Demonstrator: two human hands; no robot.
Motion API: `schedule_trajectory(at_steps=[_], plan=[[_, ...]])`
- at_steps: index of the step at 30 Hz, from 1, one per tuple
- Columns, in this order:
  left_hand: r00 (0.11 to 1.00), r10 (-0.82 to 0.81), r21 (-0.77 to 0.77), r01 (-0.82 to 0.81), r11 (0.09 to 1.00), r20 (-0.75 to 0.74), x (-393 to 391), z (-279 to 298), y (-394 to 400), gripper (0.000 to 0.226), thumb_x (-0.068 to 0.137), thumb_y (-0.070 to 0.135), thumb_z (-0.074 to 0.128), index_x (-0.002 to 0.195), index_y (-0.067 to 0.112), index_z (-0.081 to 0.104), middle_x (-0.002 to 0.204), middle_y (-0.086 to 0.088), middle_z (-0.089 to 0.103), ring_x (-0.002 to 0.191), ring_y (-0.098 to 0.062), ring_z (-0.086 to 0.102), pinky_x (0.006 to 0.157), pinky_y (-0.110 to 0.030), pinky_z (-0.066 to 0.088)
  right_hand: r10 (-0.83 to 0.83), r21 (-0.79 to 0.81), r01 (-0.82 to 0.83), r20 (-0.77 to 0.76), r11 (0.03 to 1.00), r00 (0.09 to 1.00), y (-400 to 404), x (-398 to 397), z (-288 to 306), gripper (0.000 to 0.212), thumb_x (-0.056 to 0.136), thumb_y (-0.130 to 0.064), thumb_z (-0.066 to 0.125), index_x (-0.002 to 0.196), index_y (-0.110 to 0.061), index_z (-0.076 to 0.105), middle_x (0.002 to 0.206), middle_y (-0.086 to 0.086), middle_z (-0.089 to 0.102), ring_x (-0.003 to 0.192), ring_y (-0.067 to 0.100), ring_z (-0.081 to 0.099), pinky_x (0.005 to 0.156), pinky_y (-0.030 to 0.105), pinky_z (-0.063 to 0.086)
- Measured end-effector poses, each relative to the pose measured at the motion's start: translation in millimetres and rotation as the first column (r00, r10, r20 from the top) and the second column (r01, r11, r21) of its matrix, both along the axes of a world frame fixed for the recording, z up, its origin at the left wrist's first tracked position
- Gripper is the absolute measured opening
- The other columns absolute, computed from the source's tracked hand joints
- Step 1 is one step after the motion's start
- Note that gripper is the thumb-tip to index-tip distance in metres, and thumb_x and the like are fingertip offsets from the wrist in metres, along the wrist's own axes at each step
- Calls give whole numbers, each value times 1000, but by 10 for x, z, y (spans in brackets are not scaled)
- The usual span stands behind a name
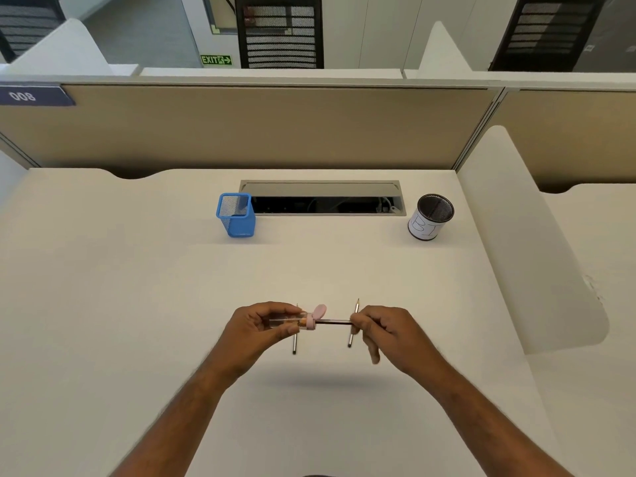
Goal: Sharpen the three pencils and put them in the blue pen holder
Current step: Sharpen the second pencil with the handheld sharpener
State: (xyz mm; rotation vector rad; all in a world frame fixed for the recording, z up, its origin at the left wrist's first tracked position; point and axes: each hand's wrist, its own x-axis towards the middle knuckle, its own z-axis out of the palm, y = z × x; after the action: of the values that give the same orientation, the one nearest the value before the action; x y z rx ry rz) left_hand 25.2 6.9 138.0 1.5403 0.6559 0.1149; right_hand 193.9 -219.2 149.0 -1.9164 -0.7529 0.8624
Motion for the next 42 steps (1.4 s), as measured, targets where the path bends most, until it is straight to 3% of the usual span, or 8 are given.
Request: schedule_trajectory(at_steps=[3, 6, 11, 17, 23, 29, 35, 42], plan=[[999, -32, 31, 32, 999, -15, -8, -6, -5, 22, 90, 3, 84, 107, 17, 85, 107, 5, 87, 104, -10, 81, 91, -20, 63, 51, -43, -57, -125, 997, 991, 18, 32, 0, 43, 112, -29, 50, 81, -7, 69, 49, 10, 53, 41, 15, 55, 62, 14, 44], [1000, -10, 10, 10, 1000, -8, -20, -9, -3, 22, 90, 0, 83, 108, 14, 85, 107, 3, 87, 103, -11, 82, 87, -17, 62, 71, -40, -75, -88, 996, 994, 7, 44, -8, 41, 112, -38, 47, 83, -26, 74, 56, 14, 64, 48, 18, 59, 66, 19, 47], [999, 31, 0, -31, 1000, 8, -35, -27, 13, 23, 90, 1, 83, 110, 14, 84, 108, 1, 87, 106, -13, 82, 87, -17, 62, 84, -79, -78, 74, 994, 994, -38, 63, 15, 28, 102, -45, 65, 129, -44, 63, 98, -14, 72, 69, 7, 69, 72, 24, 52], [999, 48, -19, -48, 999, 17, -34, -24, 20, 24, 90, 0, 83, 109, 15, 84, 108, 1, 87, 106, -15, 82, 90, -20, 64, 9, 21, -13, 170, 1000, 985, -46, 21, -42, 12, 100, -24, 72, 106, -35, 73, 93, -11, 73, 79, 16, 72, 73, 32, 54], [999, 35, -25, -35, 999, 14, -38, -2, 20, 22, 90, 2, 83, 107, 17, 85, 107, 1, 87, 106, -14, 82, 90, -20, 63, -20, 58, 14, 105, 998, 994, -26, -18, -73, 11, 104, -18, 67, 98, -21, 75, 70, -6, 68, 63, 11, 67, 67, 16, 48], [1000, -5, -19, 5, 1000, 4, -51, -26, 28, 22, 90, 2, 83, 106, 16, 86, 108, -2, 87, 106, -17, 82, 95, -25, 64, -12, -22, 7, -228, 1000, 974, 49, 20, -104, 45, 113, -29, 47, 87, 0, 70, 49, 3, 50, 40, 23, 51, 49, 20, 37], [1000, 20, 3, -20, 1000, 5, -45, -31, 40, 23, 89, 1, 84, 105, 18, 86, 108, 1, 87, 105, -14, 82, 89, -19, 62, 32, -30, -35, -118, 999, 992, -18, 13, -123, 21, 108, -37, 58, 126, -33, 67, 91, -2, 74, 65, 14, 68, 59, 13, 44], [999, 30, -9, -30, 1000, 9, -39, -40, 9, 24, 90, 0, 83, 107, 17, 84, 107, 0, 87, 105, -14, 82, 90, -20, 63, -44, 40, 41, 90, 998, 995, -76, 8, -131, 15, 100, -19, 72, 103, -34, 73, 87, -10, 75, 77, 15, 73, 72, 27, 52]])
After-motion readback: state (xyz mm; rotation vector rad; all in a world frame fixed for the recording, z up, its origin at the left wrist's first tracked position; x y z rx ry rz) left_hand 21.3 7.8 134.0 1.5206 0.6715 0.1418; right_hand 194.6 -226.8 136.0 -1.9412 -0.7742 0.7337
